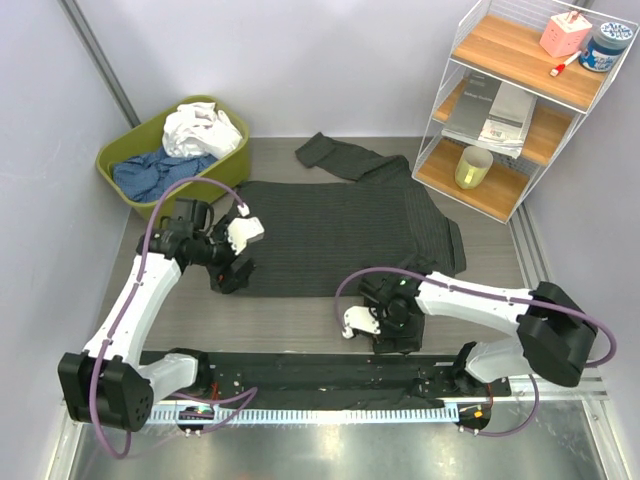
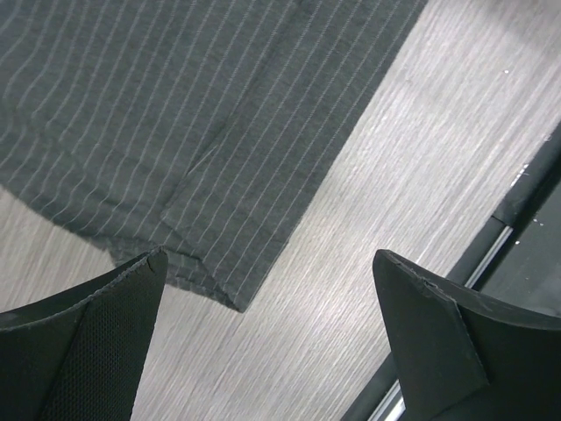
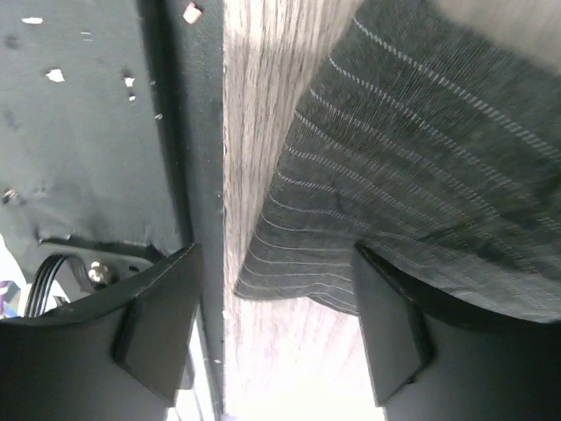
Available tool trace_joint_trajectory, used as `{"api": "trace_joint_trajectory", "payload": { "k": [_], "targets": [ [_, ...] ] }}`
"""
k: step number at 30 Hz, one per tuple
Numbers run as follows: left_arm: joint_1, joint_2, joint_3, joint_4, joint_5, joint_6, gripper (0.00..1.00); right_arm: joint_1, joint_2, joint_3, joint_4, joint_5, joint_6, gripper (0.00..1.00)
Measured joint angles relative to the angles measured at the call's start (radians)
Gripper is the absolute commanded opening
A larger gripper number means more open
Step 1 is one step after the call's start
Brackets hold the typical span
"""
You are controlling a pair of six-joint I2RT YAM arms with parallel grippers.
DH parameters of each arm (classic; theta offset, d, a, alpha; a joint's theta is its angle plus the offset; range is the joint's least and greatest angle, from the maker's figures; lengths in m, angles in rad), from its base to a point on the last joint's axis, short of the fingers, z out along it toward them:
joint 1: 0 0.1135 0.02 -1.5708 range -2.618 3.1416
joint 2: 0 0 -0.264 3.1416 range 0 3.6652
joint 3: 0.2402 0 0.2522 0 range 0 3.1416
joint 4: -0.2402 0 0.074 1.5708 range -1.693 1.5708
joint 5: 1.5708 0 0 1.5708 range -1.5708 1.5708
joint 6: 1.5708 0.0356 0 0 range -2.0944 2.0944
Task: Fold and stack the long sleeve shirts
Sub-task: Fold the shirt
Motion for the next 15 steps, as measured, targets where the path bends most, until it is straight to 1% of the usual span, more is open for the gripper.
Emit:
{"api": "trace_joint_trajectory", "payload": {
  "k": [1,4,5,6,7,11,13,15],
  "targets": [
    [0.000,-0.007,-0.001,0.001,-0.007,-0.002,1.00,0.007,0.014,-0.015,0.018,0.012,0.011,0.66],
    [0.000,-0.019,-0.001,0.005,-0.025,-0.005,0.99,0.015,0.060,-0.038,0.056,0.038,0.039,0.38],
    [0.000,-0.021,-0.001,0.005,-0.030,-0.007,0.99,0.015,0.072,-0.038,0.066,0.052,0.048,0.16],
    [0.000,-0.022,-0.001,0.006,-0.032,-0.007,0.99,0.015,0.073,-0.038,0.079,0.062,0.059,0.05],
    [0.000,-0.022,-0.001,0.008,-0.032,-0.008,0.98,0.015,0.073,-0.038,0.087,0.067,0.065,0.01],
    [0.000,-0.022,-0.001,0.010,-0.027,-0.006,0.97,0.015,0.063,-0.027,0.087,0.073,0.090,0.01],
    [0.000,-0.022,-0.001,0.009,-0.016,-0.003,0.97,0.013,0.031,0.018,0.047,0.065,0.088,0.01],
    [0.000,-0.020,0.002,0.002,-0.002,0.005,0.97,-0.005,-0.019,0.117,-0.010,0.034,0.079,0.01]
  ]
}}
